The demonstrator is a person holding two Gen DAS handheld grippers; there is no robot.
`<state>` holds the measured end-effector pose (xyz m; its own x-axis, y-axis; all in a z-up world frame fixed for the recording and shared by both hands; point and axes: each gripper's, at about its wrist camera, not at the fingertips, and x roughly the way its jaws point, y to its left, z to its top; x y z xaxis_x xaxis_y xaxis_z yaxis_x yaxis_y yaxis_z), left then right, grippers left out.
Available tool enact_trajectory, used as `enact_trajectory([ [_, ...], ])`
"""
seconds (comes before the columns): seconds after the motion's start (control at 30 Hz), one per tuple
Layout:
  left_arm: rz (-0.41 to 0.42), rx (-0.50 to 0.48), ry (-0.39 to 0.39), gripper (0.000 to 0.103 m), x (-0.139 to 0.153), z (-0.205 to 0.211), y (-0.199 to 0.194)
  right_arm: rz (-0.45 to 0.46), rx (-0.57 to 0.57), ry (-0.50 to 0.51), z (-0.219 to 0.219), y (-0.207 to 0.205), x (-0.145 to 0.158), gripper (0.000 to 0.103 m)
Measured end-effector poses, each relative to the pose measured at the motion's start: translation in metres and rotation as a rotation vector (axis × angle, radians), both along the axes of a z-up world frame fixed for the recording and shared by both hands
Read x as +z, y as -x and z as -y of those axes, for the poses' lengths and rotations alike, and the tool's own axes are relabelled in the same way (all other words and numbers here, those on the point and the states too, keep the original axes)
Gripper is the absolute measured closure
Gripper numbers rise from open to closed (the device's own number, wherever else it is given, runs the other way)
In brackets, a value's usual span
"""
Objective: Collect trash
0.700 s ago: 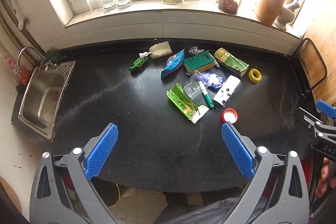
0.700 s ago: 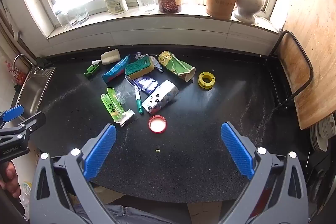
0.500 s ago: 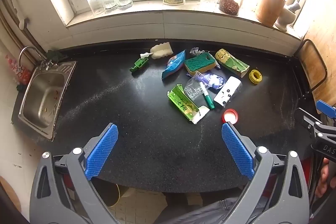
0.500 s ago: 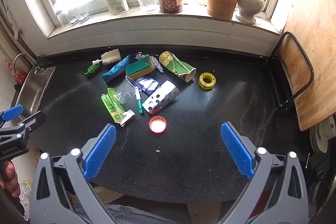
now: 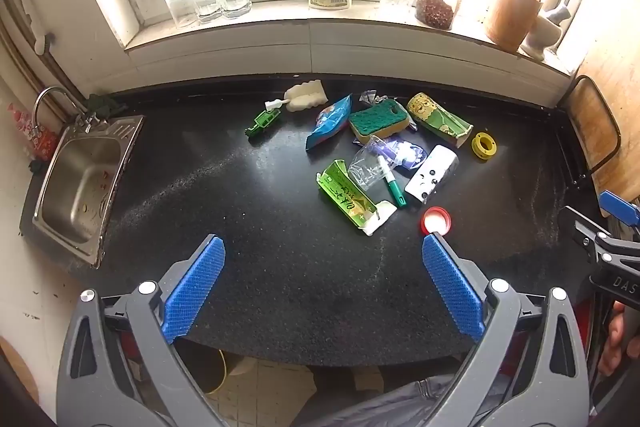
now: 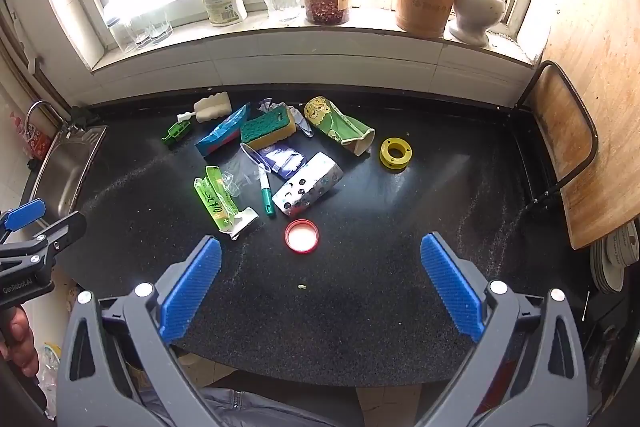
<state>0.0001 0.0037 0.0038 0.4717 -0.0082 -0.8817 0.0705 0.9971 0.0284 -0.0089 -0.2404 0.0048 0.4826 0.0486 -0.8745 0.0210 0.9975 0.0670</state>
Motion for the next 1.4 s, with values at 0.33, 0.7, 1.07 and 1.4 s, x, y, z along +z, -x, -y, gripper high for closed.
enact_trajectory([
  [0.33, -0.007, -0.002, 0.001, 0.007, 0.0, 0.001, 0.0, -0.001, 0.0, 0.0, -0.001, 0.001, -0.002, 0.006],
  [0.7, -0.005, -0.007, 0.003, 0.007, -0.002, 0.006, 0.003, 0.001, -0.001, -0.006, 0.001, 0.003, -0.002, 0.006],
  [1.07, -0.006, -0.008, 0.006, 0.007, -0.002, 0.009, 0.003, 0.004, -0.002, -0.006, 0.003, 0.004, -0.002, 0.006],
  [1.4, -0.014, -0.012, 0.01, 0.007, -0.004, 0.011, 0.0, 0.004, -0.001, -0.005, 0.004, 0.003, -0.001, 0.006],
])
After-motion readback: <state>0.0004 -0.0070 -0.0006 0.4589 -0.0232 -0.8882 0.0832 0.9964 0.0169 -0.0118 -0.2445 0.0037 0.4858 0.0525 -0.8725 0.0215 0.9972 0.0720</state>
